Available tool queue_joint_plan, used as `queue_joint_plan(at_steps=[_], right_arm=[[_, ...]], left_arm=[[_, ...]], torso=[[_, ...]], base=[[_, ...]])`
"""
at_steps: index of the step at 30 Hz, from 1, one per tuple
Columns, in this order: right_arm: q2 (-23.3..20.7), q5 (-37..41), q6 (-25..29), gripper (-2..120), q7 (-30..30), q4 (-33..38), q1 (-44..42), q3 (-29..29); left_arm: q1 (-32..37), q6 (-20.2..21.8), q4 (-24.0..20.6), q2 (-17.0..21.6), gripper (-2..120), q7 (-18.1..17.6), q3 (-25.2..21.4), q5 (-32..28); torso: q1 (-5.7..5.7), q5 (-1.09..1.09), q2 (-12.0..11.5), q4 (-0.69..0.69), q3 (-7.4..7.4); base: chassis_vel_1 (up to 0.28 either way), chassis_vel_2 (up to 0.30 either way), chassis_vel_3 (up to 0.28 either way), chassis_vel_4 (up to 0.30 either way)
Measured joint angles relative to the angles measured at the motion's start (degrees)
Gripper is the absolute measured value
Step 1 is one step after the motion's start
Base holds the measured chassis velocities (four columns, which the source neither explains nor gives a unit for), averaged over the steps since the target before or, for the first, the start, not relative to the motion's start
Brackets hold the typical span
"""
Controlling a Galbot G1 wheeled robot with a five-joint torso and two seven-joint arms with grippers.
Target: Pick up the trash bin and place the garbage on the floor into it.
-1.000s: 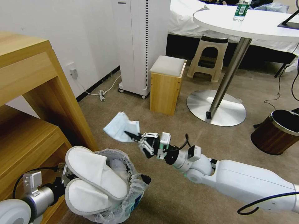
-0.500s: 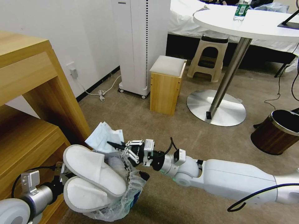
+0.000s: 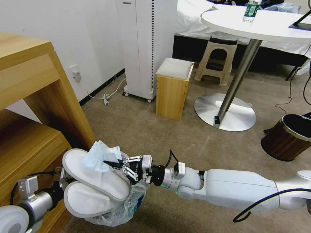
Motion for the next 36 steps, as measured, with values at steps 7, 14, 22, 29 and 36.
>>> queue_joint_plan(at_steps=[7,14,22,29,36], right_arm=[[0.5,-0.6,0.2,0,0.1,-0.2,0.2,-1.6],[0.4,-1.2,0.6,0,-0.1,-1.1,0.1,-2.8],[0.0,-3.1,1.1,0,0.0,-2.1,-1.2,-3.9],[-0.7,-3.9,1.2,0,0.1,-2.0,-1.9,-4.4],[-0.8,-4.5,1.3,0,0.4,-2.5,-2.2,-4.1]], left_arm=[[-0.2,0.0,0.2,-0.1,0,-1.1,-0.8,-2.0],[-0.2,0.1,-0.5,-0.8,0,-2.1,-1.5,-3.6],[0.3,0.3,-1.8,-1.2,0,-2.7,-2.2,-4.6],[0.5,0.3,-2.8,-1.5,0,-2.9,-2.5,-4.7],[1.0,0.3,-3.6,-1.7,0,-3.0,-2.8,-4.8]], torso=[[0.00,0.00,0.0,0.00,0.00],[0.00,0.00,0.0,0.01,0.00],[0.00,0.01,0.0,0.01,0.00],[0.00,0.01,0.0,0.00,0.00],[0.00,0.01,0.0,0.00,0.00]], base=[[0.000,0.000,0.000,0.000],[0.000,0.000,0.000,0.000],[0.000,0.000,0.000,0.000],[0.000,0.000,0.000,0.000],[0.000,0.000,0.000,0.000]])
